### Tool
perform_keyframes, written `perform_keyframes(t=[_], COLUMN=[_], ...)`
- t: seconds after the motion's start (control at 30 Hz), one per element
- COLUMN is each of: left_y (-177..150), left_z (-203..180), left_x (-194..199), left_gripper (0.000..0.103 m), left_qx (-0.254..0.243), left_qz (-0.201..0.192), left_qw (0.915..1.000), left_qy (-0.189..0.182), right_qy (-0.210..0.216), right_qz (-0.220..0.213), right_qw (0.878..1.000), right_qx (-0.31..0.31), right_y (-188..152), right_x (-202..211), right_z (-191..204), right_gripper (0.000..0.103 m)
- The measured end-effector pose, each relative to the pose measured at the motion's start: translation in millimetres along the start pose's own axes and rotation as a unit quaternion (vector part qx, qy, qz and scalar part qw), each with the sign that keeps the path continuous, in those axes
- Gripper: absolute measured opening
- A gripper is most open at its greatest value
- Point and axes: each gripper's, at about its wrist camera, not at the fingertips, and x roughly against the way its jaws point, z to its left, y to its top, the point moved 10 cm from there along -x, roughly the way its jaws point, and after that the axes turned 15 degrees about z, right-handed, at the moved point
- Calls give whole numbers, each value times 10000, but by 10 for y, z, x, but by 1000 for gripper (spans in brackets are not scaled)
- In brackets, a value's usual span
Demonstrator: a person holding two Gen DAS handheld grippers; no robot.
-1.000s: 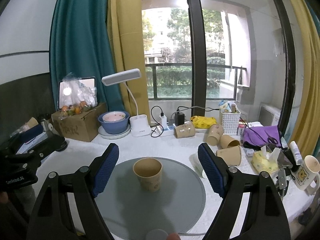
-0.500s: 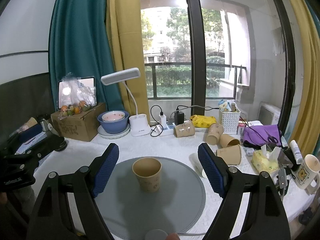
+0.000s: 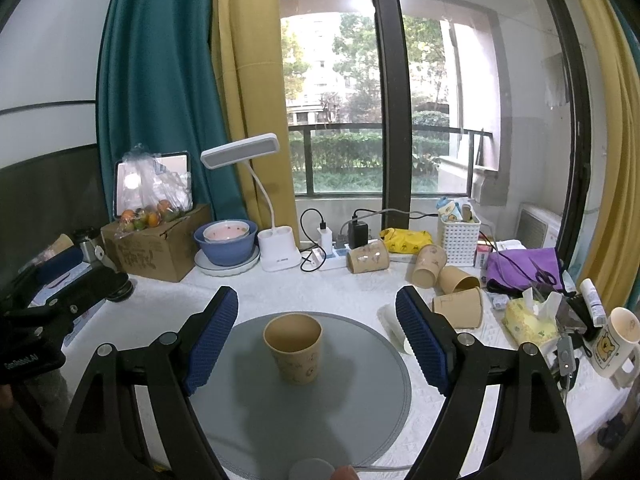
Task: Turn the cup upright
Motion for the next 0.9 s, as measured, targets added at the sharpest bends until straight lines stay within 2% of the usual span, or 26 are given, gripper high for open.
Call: perform_keyframes(t=[0.9], left_y=[9], left_z=[-39], left_x=[24], left_gripper=[99], left_qx=[-49], left_qz=[-131], left_qw=[9999], left_qy=[-73], right_qy=[2], right_qz=[6], right_qw=[10000], right_qx=[-1], right_y=[8], right_x=[-10], right_z=[-8], right_gripper=[84])
